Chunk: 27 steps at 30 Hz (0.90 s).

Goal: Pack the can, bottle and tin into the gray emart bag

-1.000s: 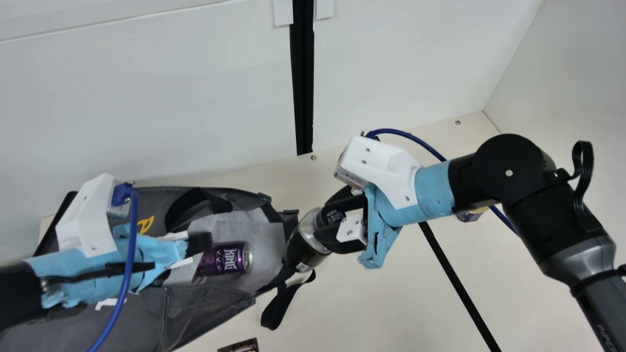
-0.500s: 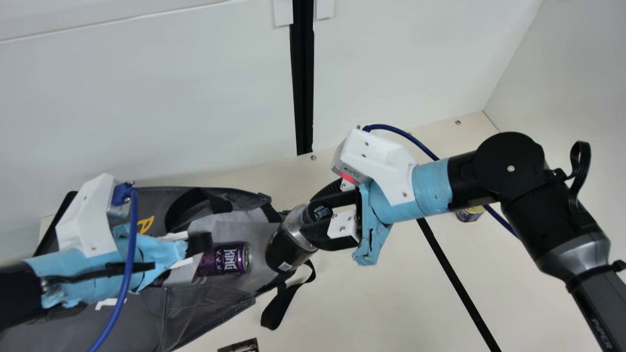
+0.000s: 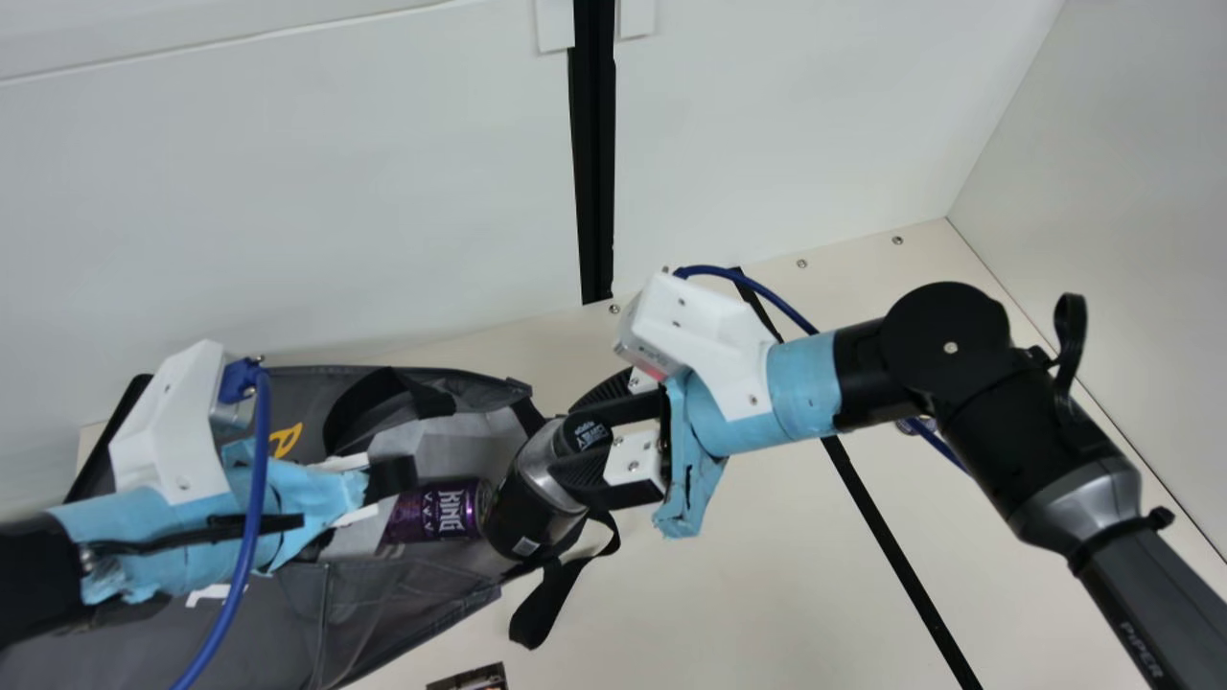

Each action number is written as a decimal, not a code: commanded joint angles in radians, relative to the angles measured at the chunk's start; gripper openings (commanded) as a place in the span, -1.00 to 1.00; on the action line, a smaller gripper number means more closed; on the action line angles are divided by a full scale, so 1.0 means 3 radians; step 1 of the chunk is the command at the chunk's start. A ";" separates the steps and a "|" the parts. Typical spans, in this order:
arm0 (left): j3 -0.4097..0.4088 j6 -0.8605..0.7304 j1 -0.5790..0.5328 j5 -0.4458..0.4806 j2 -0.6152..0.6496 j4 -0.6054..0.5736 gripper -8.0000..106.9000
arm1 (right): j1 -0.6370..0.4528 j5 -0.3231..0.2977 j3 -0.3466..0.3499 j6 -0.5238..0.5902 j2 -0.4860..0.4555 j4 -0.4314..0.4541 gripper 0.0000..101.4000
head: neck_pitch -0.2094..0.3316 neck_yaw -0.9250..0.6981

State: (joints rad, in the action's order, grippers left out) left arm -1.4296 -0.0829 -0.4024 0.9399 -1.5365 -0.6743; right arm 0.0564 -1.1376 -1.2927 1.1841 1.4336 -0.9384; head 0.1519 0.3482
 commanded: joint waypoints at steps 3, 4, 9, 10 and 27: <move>0.0000 0.0000 0.0000 0.0000 0.0000 0.0000 -0.68 | 0.0116 0.0097 0.0031 0.0011 0.0029 -0.0044 -1.00 | 0.0076 0.0003; 0.0000 0.0000 0.0000 0.0000 0.0000 0.0000 -0.68 | 0.0143 0.0121 0.0038 0.0015 0.0037 -0.0050 -1.00 | 0.0076 0.0003; 0.0000 0.0000 0.0000 0.0000 0.0000 0.0000 -0.68 | 0.0290 0.0264 0.0065 0.0048 0.0089 -0.0071 -1.00 | 0.0076 0.0003; 0.0000 0.0000 0.0000 0.0000 0.0000 0.0000 -0.68 | 0.0320 0.0292 0.0069 0.0052 0.0101 -0.0076 -1.00 | 0.0076 0.0003; 0.0000 0.0000 0.0000 0.0000 0.0000 0.0000 -0.68 | 0.0784 0.0729 -0.0021 0.0046 0.0447 -0.0151 -1.00 | 0.0076 0.0003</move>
State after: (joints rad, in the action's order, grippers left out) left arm -1.4296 -0.0829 -0.4024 0.9399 -1.5365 -0.6743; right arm 0.2864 -0.9236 -1.2969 1.1982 1.5618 -0.9851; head 0.1519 0.3482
